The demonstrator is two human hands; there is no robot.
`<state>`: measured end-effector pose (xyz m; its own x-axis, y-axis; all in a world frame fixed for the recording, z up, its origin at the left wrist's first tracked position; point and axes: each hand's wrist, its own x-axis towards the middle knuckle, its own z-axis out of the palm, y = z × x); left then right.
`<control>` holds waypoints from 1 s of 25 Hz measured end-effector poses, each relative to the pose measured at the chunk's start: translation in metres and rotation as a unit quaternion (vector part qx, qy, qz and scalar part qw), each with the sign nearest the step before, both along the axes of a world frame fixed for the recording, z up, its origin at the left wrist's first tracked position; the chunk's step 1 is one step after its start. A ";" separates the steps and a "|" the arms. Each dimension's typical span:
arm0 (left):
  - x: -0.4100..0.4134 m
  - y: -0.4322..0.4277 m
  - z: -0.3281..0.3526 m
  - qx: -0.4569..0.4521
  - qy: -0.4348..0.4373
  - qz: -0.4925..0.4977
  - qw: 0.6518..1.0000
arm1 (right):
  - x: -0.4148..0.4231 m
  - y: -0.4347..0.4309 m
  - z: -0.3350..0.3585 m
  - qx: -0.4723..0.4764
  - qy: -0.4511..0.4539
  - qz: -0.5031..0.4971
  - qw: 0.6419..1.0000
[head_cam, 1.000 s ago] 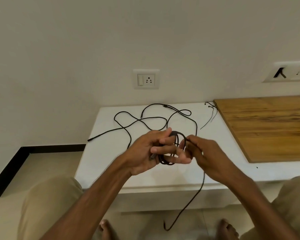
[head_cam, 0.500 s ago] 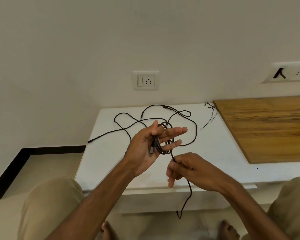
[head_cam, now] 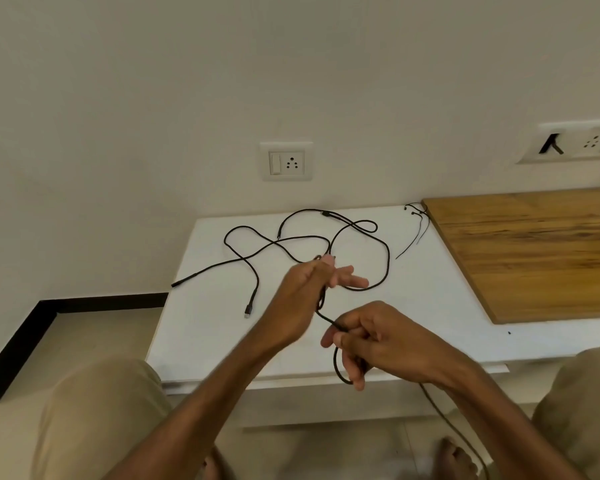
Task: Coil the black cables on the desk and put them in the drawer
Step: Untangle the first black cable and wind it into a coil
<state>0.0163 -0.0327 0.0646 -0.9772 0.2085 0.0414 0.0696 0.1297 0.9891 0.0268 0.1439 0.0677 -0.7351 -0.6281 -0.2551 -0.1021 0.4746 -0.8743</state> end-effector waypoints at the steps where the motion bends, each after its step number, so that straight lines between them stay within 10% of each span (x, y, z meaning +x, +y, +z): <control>1: 0.002 0.004 -0.001 -0.042 0.009 0.001 0.999 | 0.001 0.000 0.002 -0.007 0.005 -0.009 1.000; 11: 0.001 -0.001 -0.009 -0.263 0.120 0.000 0.957 | -0.009 0.009 0.010 -0.186 -0.221 -0.170 0.942; 17: -0.005 -0.010 -0.007 -0.161 0.007 -0.020 0.987 | -0.022 0.035 0.019 -0.248 -0.211 -0.207 0.922; 25: 0.005 -0.006 0.006 0.108 -0.112 -0.186 0.970 | -0.023 0.023 0.007 -0.202 0.038 -0.244 0.948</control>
